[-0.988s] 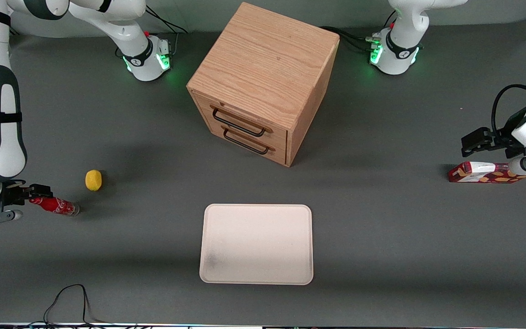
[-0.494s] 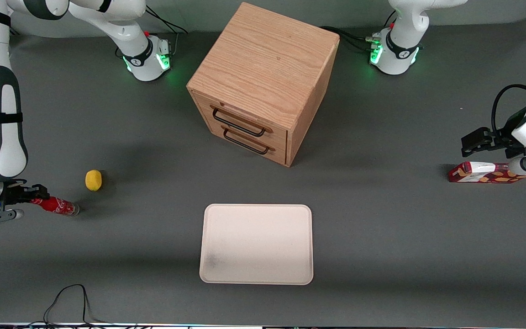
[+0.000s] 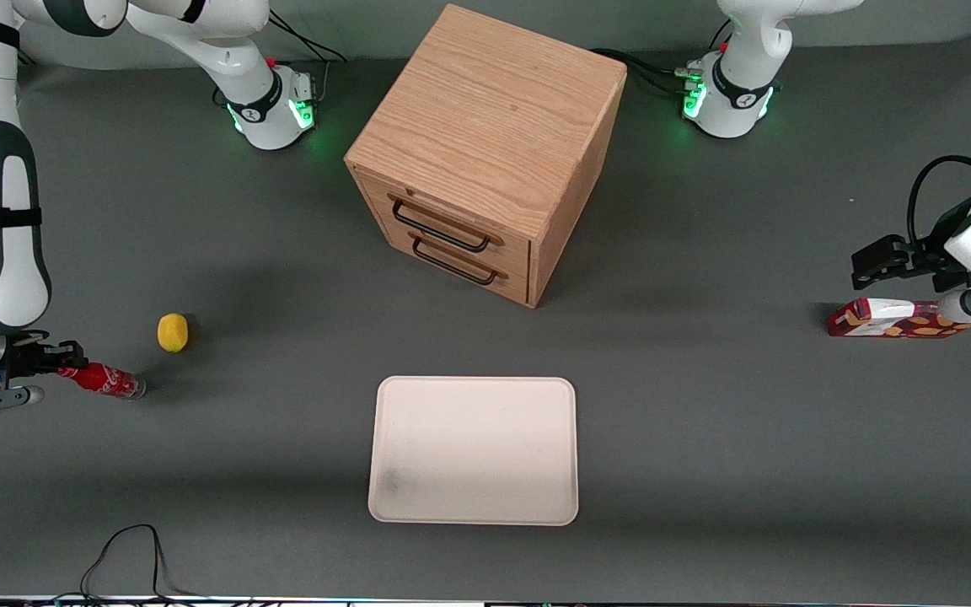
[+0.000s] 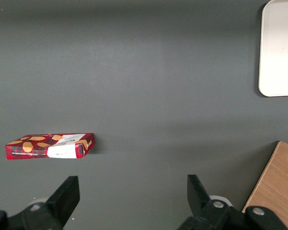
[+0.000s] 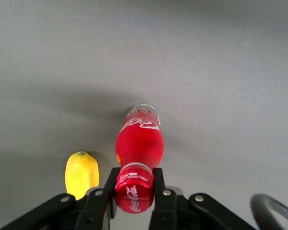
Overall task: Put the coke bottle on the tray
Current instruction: 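Close the right gripper on the bottle and lift it, then carry the bottle with the right gripper over to the white tray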
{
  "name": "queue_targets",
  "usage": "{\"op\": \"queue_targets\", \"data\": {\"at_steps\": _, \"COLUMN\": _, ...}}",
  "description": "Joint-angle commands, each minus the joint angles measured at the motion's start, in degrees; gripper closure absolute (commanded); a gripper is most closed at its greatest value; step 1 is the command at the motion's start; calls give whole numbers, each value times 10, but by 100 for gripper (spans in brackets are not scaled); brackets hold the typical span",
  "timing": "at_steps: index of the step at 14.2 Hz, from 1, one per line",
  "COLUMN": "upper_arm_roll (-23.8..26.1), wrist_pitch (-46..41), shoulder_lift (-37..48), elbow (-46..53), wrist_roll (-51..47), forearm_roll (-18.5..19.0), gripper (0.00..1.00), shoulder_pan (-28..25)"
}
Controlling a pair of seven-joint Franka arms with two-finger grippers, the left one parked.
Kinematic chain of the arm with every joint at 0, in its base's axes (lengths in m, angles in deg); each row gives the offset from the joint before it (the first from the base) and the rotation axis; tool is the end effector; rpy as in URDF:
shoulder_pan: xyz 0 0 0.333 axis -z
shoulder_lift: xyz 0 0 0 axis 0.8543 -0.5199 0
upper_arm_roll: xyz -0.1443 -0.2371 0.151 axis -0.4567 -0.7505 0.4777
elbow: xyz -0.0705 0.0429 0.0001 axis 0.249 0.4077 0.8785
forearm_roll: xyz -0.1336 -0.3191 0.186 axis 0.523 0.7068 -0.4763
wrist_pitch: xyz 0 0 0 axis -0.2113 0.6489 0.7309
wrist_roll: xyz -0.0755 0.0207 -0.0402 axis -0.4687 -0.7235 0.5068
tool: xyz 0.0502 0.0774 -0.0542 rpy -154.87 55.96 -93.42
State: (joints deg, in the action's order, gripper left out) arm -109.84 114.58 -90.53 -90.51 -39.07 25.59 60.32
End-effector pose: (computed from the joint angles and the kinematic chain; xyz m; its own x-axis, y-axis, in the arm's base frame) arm 0.6312 -0.2157 0.3232 0.9715 0.2132 -0.1035 0.2170 -0.9758 0.0268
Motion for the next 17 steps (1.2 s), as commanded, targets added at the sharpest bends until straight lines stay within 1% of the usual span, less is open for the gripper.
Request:
{"op": "queue_targets", "data": {"at_steps": 1, "upper_arm_roll": -4, "wrist_pitch": 0, "shoulder_lift": 18, "elbow": 2, "wrist_roll": 11, "forearm_roll": -14, "gripper": 100, "shoulder_pan": -1}}
{"op": "queue_targets", "data": {"at_steps": 2, "upper_arm_roll": -5, "wrist_pitch": -15, "shoulder_lift": 20, "elbow": 13, "wrist_roll": 10, "forearm_roll": -14, "gripper": 100, "shoulder_pan": -1}}
{"op": "queue_targets", "data": {"at_steps": 6, "upper_arm_roll": -9, "wrist_pitch": -138, "shoulder_lift": 23, "elbow": 106, "wrist_roll": -1, "forearm_roll": -14, "gripper": 100, "shoulder_pan": 0}}
{"op": "queue_targets", "data": {"at_steps": 10, "upper_arm_roll": -12, "wrist_pitch": -292, "shoulder_lift": 24, "elbow": 225, "wrist_roll": -19, "forearm_roll": -8, "gripper": 100, "shoulder_pan": -1}}
{"op": "queue_targets", "data": {"at_steps": 13, "upper_arm_roll": -12, "wrist_pitch": -390, "shoulder_lift": 24, "elbow": 310, "wrist_roll": -48, "forearm_roll": 0, "gripper": 100, "shoulder_pan": -2}}
{"op": "queue_targets", "data": {"at_steps": 15, "upper_arm_roll": -11, "wrist_pitch": -431, "shoulder_lift": 16, "elbow": 362, "wrist_roll": -65, "forearm_roll": 8, "gripper": 100, "shoulder_pan": -2}}
{"op": "queue_targets", "data": {"at_steps": 17, "upper_arm_roll": -7, "wrist_pitch": -438, "shoulder_lift": 13, "elbow": 384, "wrist_roll": -88, "forearm_roll": 8, "gripper": 100, "shoulder_pan": -4}}
